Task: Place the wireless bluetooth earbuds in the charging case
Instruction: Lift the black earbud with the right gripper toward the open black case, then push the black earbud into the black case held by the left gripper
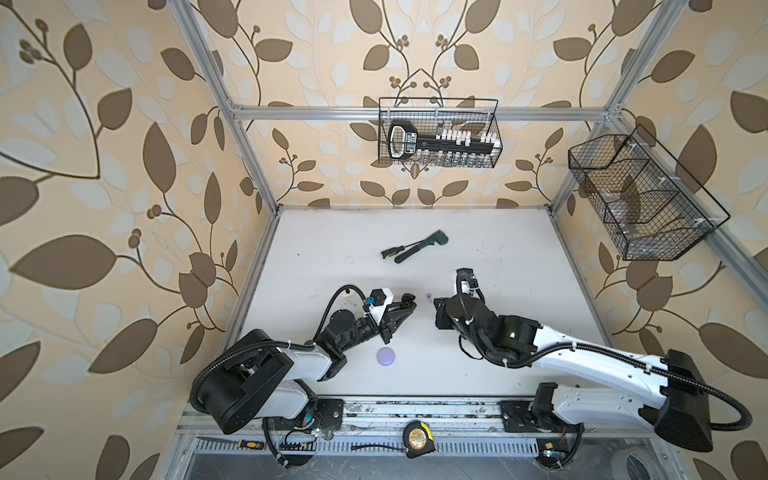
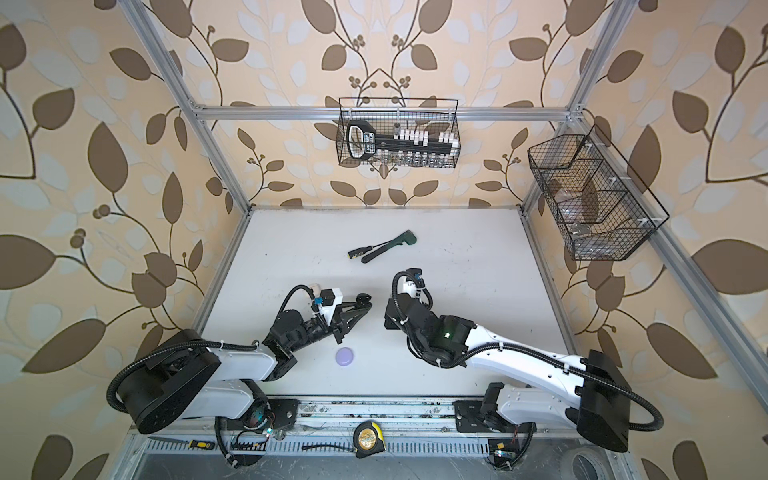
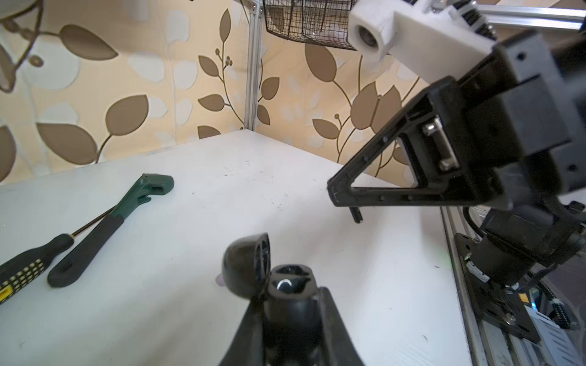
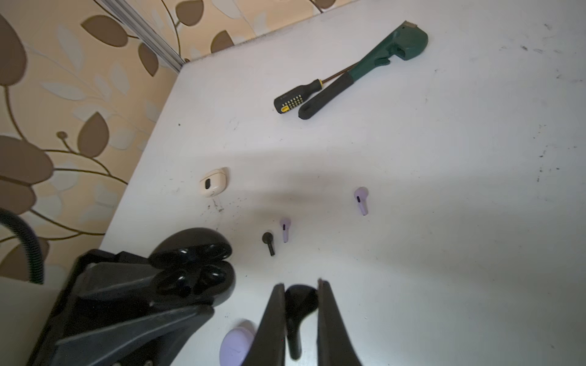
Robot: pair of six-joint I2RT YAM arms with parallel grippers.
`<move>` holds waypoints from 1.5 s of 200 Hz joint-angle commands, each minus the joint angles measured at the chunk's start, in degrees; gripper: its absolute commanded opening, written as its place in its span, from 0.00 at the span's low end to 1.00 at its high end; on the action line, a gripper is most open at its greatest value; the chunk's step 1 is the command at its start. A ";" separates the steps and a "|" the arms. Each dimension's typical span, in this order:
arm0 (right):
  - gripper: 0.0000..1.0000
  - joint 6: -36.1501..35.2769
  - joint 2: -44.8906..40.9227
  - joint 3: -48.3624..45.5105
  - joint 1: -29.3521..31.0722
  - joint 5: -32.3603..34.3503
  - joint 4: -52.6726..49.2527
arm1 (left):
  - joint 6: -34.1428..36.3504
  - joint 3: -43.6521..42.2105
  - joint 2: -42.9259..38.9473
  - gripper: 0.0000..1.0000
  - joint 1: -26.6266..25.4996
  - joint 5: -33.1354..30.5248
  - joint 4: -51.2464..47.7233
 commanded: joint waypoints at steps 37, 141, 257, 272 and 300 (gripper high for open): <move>0.12 0.11 -1.54 -0.15 7.28 8.01 10.47 | -1.03 1.67 -3.71 0.00 -3.46 1.16 8.11; 0.10 -4.35 -1.89 -0.50 14.53 18.56 17.41 | -2.41 0.52 -7.14 0.00 -4.17 1.30 8.04; 0.10 -5.41 2.94 1.26 11.73 18.47 19.91 | -2.63 0.44 -7.76 0.00 -4.96 1.30 7.98; 0.09 -5.57 2.97 1.26 11.62 18.81 20.00 | -2.72 0.39 -7.76 0.00 -4.98 1.38 7.98; 0.09 -5.98 2.77 1.13 11.73 18.82 20.85 | -2.75 0.54 -7.69 0.00 -5.05 1.30 7.99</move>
